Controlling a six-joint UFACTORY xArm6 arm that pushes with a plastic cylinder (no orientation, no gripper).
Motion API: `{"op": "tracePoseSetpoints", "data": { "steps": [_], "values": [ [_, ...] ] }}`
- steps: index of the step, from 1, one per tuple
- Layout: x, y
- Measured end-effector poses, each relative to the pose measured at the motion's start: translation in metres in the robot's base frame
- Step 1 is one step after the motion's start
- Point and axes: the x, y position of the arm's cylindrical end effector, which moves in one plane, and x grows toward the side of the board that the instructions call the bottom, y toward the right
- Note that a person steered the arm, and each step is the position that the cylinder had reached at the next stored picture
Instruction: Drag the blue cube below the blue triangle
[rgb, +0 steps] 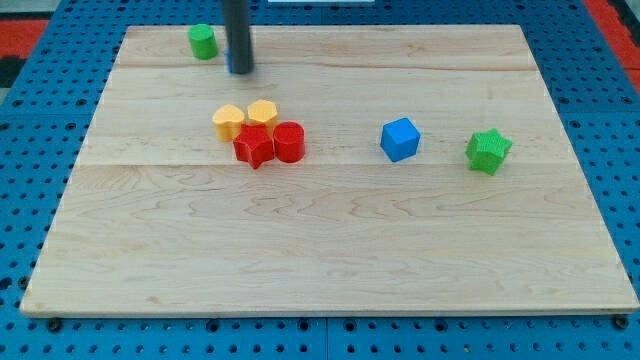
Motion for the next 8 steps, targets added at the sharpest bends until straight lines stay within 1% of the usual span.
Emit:
{"op": "tracePoseSetpoints", "data": {
  "steps": [1, 2, 3, 5, 6, 8],
  "values": [
    [-0.001, 0.020],
    [0.005, 0.118],
    [0.006, 0.198],
    [0.006, 0.232],
    [0.007, 0.284],
    [0.008, 0.308]
  ]
}}
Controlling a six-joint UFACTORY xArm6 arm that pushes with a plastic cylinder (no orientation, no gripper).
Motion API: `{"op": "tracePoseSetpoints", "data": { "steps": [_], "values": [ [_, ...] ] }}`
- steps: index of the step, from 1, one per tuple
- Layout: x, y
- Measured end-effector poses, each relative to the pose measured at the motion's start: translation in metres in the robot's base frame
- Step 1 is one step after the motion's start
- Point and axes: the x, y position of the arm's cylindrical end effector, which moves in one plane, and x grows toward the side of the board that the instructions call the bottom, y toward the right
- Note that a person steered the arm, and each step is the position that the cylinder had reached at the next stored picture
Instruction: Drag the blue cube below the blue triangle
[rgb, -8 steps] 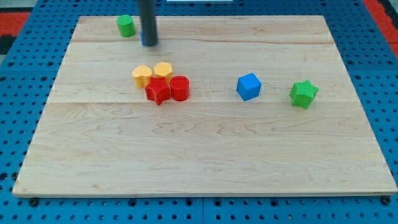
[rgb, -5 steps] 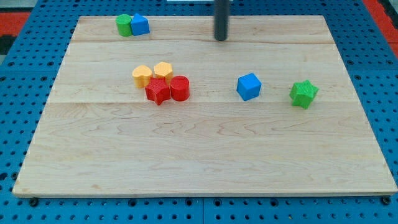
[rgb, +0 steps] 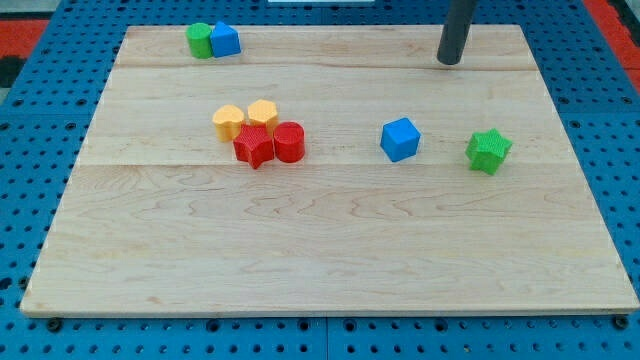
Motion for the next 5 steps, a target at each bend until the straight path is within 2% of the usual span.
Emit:
{"op": "tracePoseSetpoints", "data": {
  "steps": [1, 3, 4, 5],
  "values": [
    [0.023, 0.015],
    [0.125, 0.002],
    [0.154, -0.024],
    [0.133, -0.117]
  ]
}}
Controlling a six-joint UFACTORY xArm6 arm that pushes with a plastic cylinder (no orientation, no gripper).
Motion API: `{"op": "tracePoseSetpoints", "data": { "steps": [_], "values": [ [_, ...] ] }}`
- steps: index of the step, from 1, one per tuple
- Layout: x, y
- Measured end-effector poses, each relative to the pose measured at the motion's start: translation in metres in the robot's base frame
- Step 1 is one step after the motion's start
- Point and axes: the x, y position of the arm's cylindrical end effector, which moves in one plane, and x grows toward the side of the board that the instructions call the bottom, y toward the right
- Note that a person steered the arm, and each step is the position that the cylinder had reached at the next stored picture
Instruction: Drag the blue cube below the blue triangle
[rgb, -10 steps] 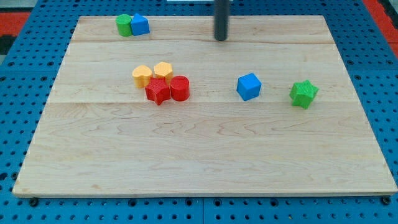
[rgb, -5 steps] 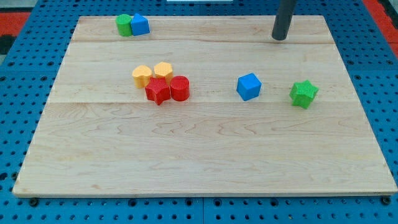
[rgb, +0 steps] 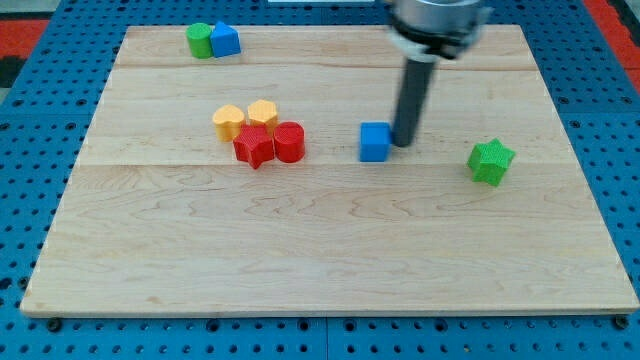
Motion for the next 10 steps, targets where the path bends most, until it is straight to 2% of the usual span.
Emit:
{"op": "tracePoseSetpoints", "data": {
  "steps": [1, 2, 3, 5, 10],
  "values": [
    [0.012, 0.009],
    [0.060, 0.007],
    [0.010, -0.042],
    [-0.048, -0.052],
    [-0.073, -0.050]
  ]
}}
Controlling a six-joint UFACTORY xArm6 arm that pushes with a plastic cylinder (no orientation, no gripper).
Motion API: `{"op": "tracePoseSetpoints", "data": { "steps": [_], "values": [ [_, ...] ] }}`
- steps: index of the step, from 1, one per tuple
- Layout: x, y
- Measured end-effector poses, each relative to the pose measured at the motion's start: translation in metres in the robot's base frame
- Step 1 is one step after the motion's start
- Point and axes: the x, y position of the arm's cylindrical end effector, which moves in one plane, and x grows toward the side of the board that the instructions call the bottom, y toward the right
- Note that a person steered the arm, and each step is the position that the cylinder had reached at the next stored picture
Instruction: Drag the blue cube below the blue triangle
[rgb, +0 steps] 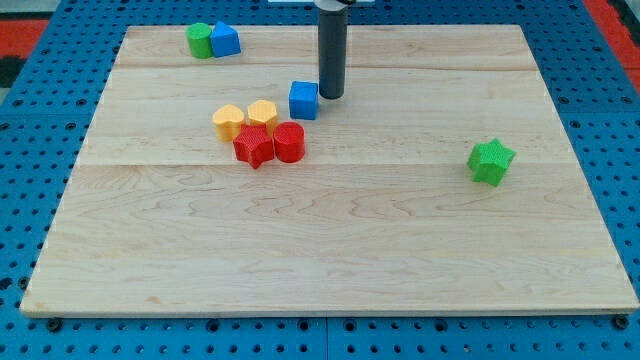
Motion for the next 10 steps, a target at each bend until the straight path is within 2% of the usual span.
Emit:
{"op": "tracePoseSetpoints", "data": {
  "steps": [2, 5, 6, 7, 8, 9, 10],
  "values": [
    [-0.031, -0.002],
    [-0.034, -0.016],
    [-0.003, 0.016],
    [0.039, -0.025],
    [-0.014, -0.077],
    [-0.058, -0.098],
    [-0.057, -0.105]
  ]
}}
